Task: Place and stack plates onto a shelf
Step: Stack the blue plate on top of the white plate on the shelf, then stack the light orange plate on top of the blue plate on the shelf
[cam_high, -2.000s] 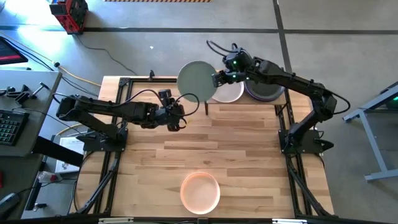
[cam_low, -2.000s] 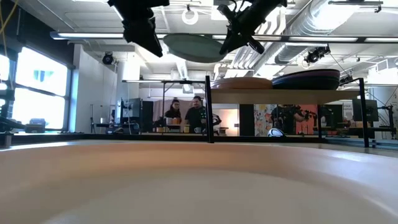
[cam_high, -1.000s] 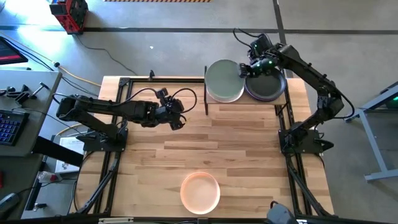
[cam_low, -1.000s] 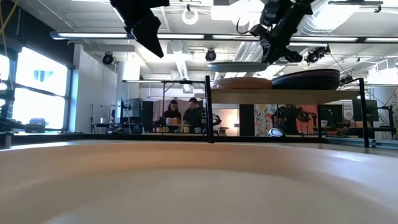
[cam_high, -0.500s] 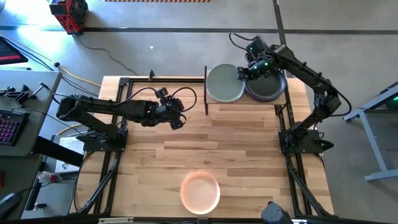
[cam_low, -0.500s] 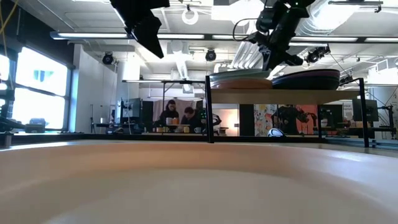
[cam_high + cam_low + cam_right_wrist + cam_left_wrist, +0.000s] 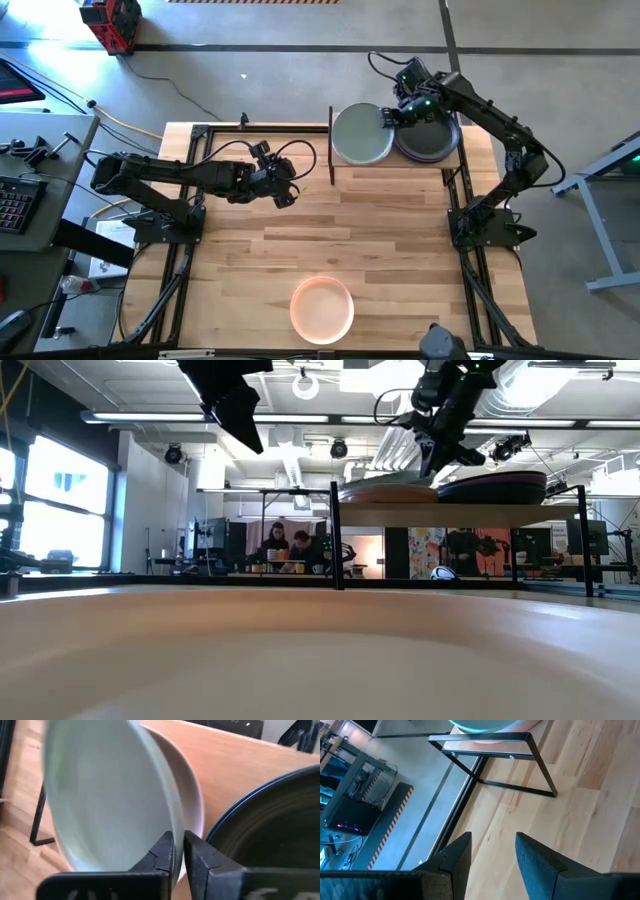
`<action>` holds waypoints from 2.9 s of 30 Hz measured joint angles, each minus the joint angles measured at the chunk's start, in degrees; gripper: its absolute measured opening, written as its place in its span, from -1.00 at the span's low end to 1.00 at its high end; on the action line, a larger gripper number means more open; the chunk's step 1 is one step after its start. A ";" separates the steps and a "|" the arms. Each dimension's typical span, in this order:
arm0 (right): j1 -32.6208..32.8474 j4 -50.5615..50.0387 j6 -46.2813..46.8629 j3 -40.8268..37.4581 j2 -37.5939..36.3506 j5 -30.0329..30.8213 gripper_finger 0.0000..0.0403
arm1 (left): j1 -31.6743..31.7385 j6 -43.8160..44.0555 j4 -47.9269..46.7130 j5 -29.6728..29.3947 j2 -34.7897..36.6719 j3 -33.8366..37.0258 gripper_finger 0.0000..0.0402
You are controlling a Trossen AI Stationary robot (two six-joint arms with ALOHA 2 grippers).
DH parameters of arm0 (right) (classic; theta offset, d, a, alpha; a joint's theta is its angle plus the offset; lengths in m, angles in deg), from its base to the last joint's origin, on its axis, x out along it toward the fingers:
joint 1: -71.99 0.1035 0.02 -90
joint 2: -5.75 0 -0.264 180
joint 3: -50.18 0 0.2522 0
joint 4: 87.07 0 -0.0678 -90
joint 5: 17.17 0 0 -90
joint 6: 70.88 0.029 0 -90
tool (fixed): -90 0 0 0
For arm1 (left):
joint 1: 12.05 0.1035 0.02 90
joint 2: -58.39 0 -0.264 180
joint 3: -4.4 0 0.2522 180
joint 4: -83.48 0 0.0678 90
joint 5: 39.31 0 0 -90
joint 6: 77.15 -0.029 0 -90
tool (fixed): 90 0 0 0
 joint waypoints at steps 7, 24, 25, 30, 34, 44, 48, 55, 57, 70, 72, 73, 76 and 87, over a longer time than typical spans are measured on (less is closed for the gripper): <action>0.00 1.03 0.00 0.00 0.00 2.78 -0.66 | 0.00 -0.01 0.00 0.00 0.00 -0.02 -0.29; 2.39 -0.05 -0.03 0.00 -0.17 -13.01 -0.60 | 0.68 1.91 -0.22 1.03 0.00 -0.02 -0.29; 3.87 -1.02 -0.15 0.00 -0.17 -14.01 -0.60 | 0.84 2.82 -0.41 1.52 0.00 -0.02 -0.29; 14.10 -5.78 -0.77 0.00 -0.17 -13.53 -0.60 | 1.90 7.21 -2.48 3.64 0.00 -0.02 -0.29; 23.81 -5.94 2.80 0.00 -0.17 -9.19 -0.60 | 3.11 9.90 -5.06 3.88 0.00 -0.02 -0.29; 43.49 -5.48 21.51 0.00 -0.17 3.16 -0.60 | 7.25 10.40 -11.40 3.87 0.00 -0.02 -0.29; 49.55 -4.25 27.73 0.00 -0.15 9.23 -0.60 | 9.28 8.65 -11.52 3.87 0.00 -0.02 -0.29; 58.45 -0.45 34.64 0.02 3.16 14.95 -0.60 | 13.47 3.78 -11.47 3.84 0.00 -0.02 -0.29; 60.41 1.07 35.12 0.02 5.02 14.88 -0.60 | 14.53 2.94 -11.45 3.87 0.00 -0.02 -0.29; 65.64 6.17 34.49 0.02 15.55 10.49 -0.29 | 18.67 1.86 -11.26 11.44 0.00 -0.02 -0.29; 65.61 6.85 32.84 0.02 17.35 9.64 -0.26 | 18.73 1.84 -11.32 11.50 0.00 -0.02 -0.29; 65.60 7.22 31.82 0.02 18.16 8.99 -0.25 | 18.73 1.69 -11.35 11.52 0.00 -0.02 -0.29; 65.59 8.78 29.10 0.02 20.45 7.22 -0.25 | 18.71 -0.13 -11.56 11.56 0.00 -0.02 -0.29; 65.11 15.84 22.49 0.02 26.73 5.57 -0.25 | 18.71 -0.71 -14.70 11.56 0.00 -0.02 -0.29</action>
